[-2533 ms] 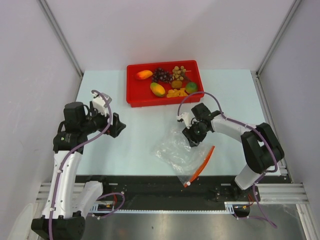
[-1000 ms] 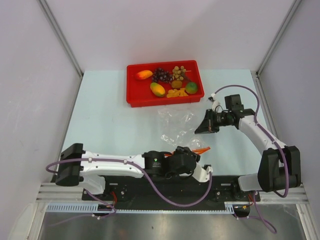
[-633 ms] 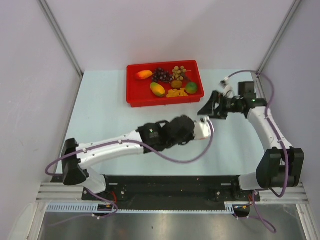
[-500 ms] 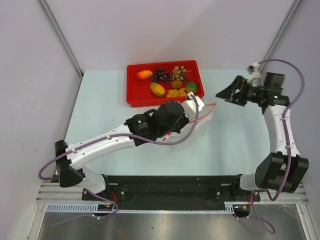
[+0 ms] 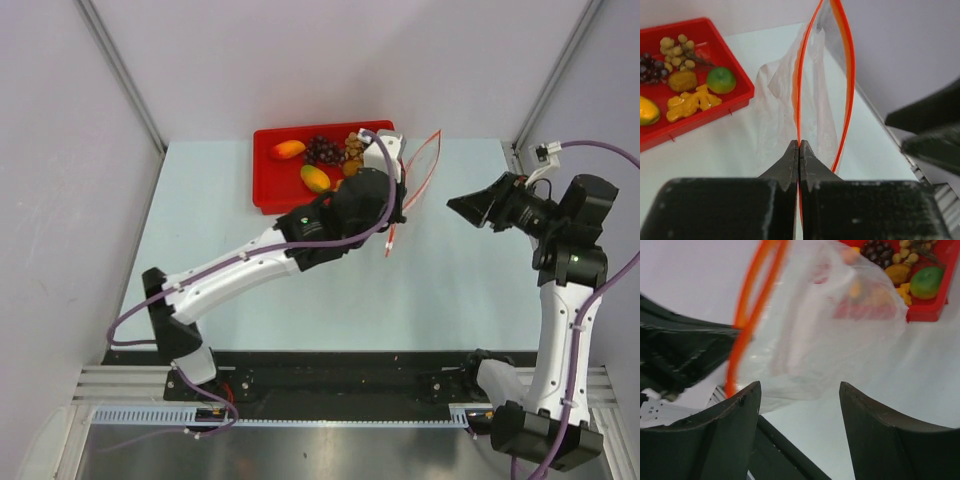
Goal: Place the food in the zip-top bag and seal the zipper
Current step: Open the zipper of the food storage bag at the center of the board.
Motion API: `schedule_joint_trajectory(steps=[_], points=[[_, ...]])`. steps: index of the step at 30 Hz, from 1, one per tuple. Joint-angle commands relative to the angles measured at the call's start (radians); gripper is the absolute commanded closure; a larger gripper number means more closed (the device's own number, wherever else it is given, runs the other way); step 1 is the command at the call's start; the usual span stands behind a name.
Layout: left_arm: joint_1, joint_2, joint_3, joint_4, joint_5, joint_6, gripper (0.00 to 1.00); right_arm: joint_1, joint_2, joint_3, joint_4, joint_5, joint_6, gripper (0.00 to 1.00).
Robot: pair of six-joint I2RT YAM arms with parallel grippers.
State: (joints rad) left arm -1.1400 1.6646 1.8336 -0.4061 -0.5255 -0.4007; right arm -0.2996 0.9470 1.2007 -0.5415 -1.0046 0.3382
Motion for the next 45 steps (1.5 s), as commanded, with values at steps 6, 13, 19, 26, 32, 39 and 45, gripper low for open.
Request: schedule_joint_trajectory(steps=[6, 13, 19, 26, 32, 39, 45], points=[[-0.032, 0.152, 0.121, 0.036, -0.148, -0.01, 1.0, 0.18, -0.063, -0.078, 0.072, 0.296, 0.183, 0.24], [-0.056, 0.184, 0.119, 0.085, -0.157, -0.001, 1.0, 0.189, 0.027, -0.134, 0.067, 0.379, 0.277, 0.3], [-0.056, 0.192, 0.128, 0.115, -0.165, 0.034, 1.0, 0.192, 0.023, -0.181, 0.064, 0.35, 0.275, 0.36], [-0.056, 0.182, 0.098, 0.11, -0.153, 0.014, 1.0, 0.194, 0.007, -0.187, 0.052, 0.343, 0.259, 0.62], [-0.06, 0.178, 0.069, 0.128, -0.136, 0.028, 1.0, 0.16, 0.001, -0.196, 0.046, 0.275, 0.264, 0.61], [-0.06, 0.192, 0.043, 0.15, -0.16, 0.059, 1.0, 0.135, -0.076, -0.179, 0.1, 0.228, 0.32, 0.23], [-0.084, 0.199, 0.035, 0.208, -0.176, 0.114, 1.0, 0.162, -0.028, -0.167, 0.086, 0.293, 0.323, 0.24]])
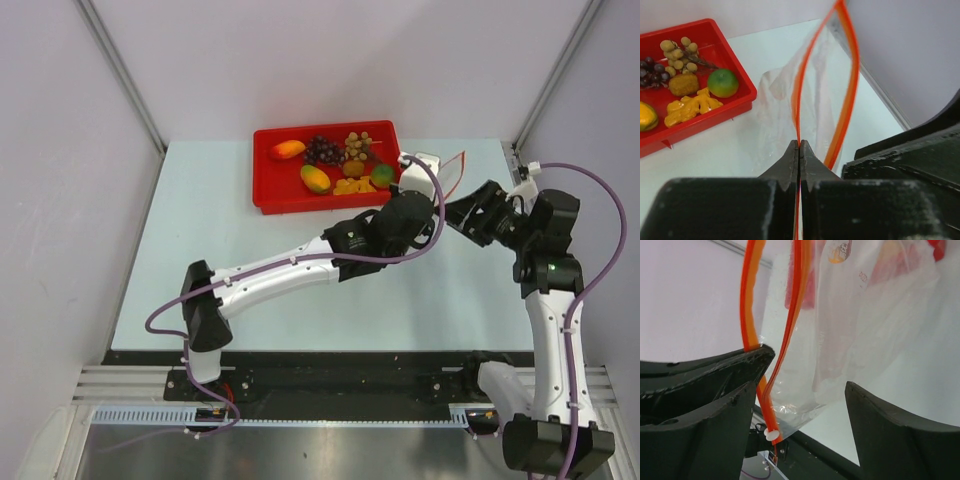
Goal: Place the food in the zip-top bag and seal the zipper
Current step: Open the zipper of the food storage bag at the center of the board.
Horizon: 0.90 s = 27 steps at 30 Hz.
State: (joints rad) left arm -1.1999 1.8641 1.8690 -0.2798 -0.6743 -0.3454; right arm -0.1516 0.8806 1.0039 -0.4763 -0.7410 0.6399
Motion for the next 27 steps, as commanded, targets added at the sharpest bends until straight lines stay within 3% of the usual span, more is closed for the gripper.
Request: schedule_joint_trajectory(steps=[1, 7, 16, 18, 24, 27], points=[[-0.027, 0.001, 0.001, 0.093, -0.028, 0.066, 1.0, 0.017, 0.055, 0.033, 0.022, 0.035, 0.026, 0.27], [-0.053, 0.035, 0.019, 0.113, -0.067, 0.134, 1.0, 0.055, 0.075, 0.05, 0.038, 0.109, 0.037, 0.51], [-0.067, 0.055, 0.009, 0.185, -0.132, 0.259, 1.0, 0.083, 0.09, 0.039, -0.04, 0.176, -0.002, 0.55], [-0.066, 0.044, -0.002, 0.194, -0.139, 0.272, 1.0, 0.078, 0.098, 0.041, -0.074, 0.201, -0.063, 0.61], [-0.024, -0.064, -0.109, 0.176, -0.073, 0.195, 1.0, -0.018, 0.1, 0.045, -0.22, 0.189, -0.236, 0.78], [0.02, -0.111, -0.16, 0.14, -0.033, 0.132, 1.0, -0.074, 0.089, 0.058, -0.287, 0.161, -0.31, 0.79]])
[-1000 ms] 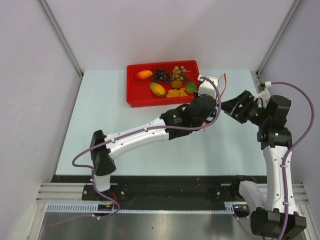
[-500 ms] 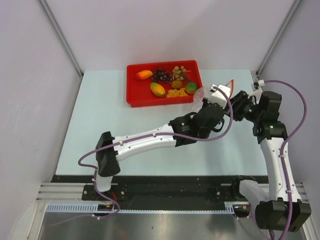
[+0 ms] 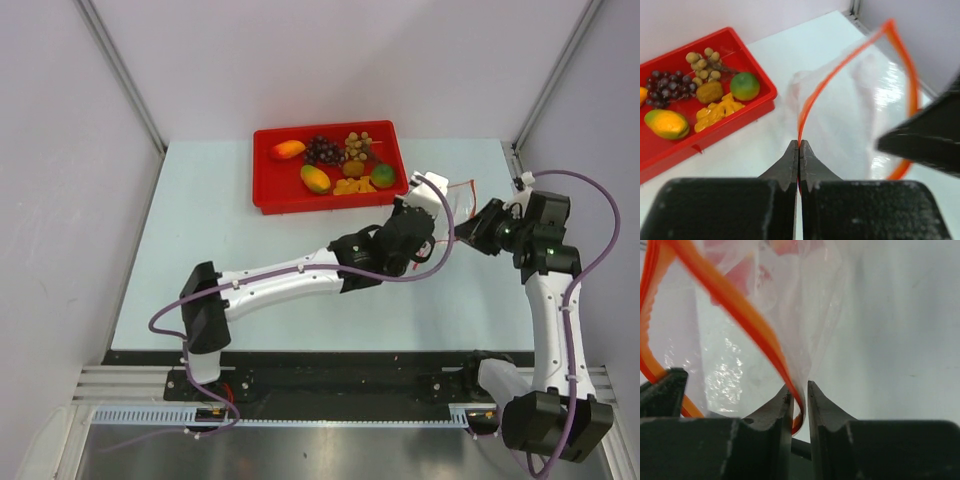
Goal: Place the food in the zip-top bag and seal the zipper
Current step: Open the zipper of the food storage bag at the center of the board.
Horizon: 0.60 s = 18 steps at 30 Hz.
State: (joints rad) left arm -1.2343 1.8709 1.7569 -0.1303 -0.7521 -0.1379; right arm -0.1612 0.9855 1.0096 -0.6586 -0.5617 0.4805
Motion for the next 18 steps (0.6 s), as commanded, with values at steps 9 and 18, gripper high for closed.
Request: schedule_joint_trajectory(steps=[9, 18], points=[[0.15, -0.182, -0.143, -0.112, 0.189, -0.195, 1.0, -0.124, -0.008, 0.093, -0.245, -0.062, -0.398, 0.63], [0.091, -0.144, -0.091, -0.152, 0.2, -0.233, 1.0, -0.113, 0.004, 0.187, -0.196, -0.21, -0.31, 0.38]])
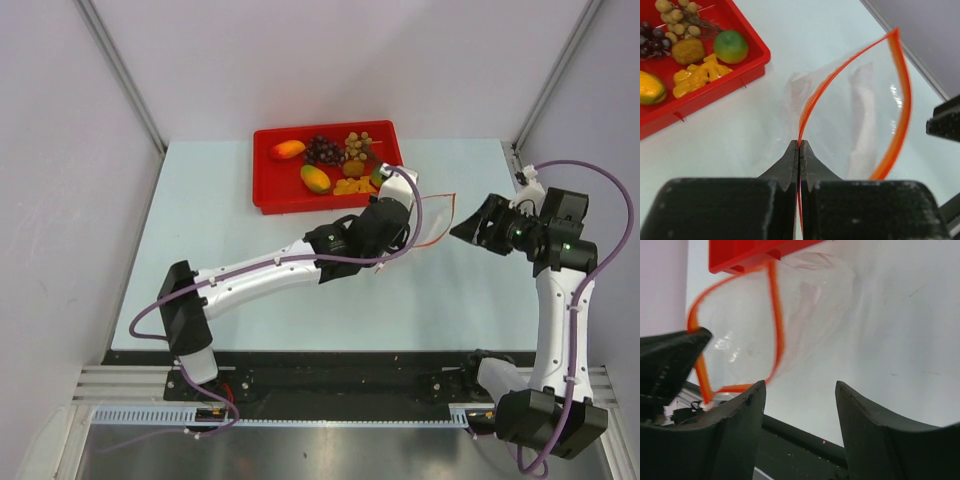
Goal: Place the food in the zip-top bag and seal the zipper
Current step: Open the zipper of the food storage bag at the center of the board.
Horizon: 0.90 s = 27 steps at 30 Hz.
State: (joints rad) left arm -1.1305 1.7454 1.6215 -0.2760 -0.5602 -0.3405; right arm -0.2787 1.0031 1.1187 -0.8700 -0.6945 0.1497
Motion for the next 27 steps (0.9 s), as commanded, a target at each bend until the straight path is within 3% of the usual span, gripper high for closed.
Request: schedule_joint_trajectory(steps=[1, 4, 8, 14, 20, 27], points=[[-0.014, -0.014, 0.052, -0.011, 0.003, -0.035, 1.0, 0.006, -0.027, 0.093, 0.011, -0.079, 0.027, 0.4], [-0.017, 0.005, 0.072, -0.019, -0.009, -0.04, 1.0, 0.016, -0.05, 0.105, 0.008, -0.085, 0.068, 0.48], [-0.022, 0.012, 0.078, -0.017, -0.017, -0.045, 1.0, 0.061, -0.06, 0.07, 0.019, -0.071, 0.146, 0.52], [-0.028, 0.025, 0.089, -0.014, -0.027, -0.051, 1.0, 0.139, -0.054, -0.043, 0.075, 0.038, 0.272, 0.43], [-0.038, 0.036, 0.09, -0.012, -0.037, -0.052, 1.0, 0.182, -0.023, -0.103, 0.218, 0.038, 0.41, 0.42], [-0.052, 0.04, 0.077, -0.011, -0.047, -0.054, 1.0, 0.179, -0.026, -0.123, 0.247, 0.027, 0.49, 0.38]])
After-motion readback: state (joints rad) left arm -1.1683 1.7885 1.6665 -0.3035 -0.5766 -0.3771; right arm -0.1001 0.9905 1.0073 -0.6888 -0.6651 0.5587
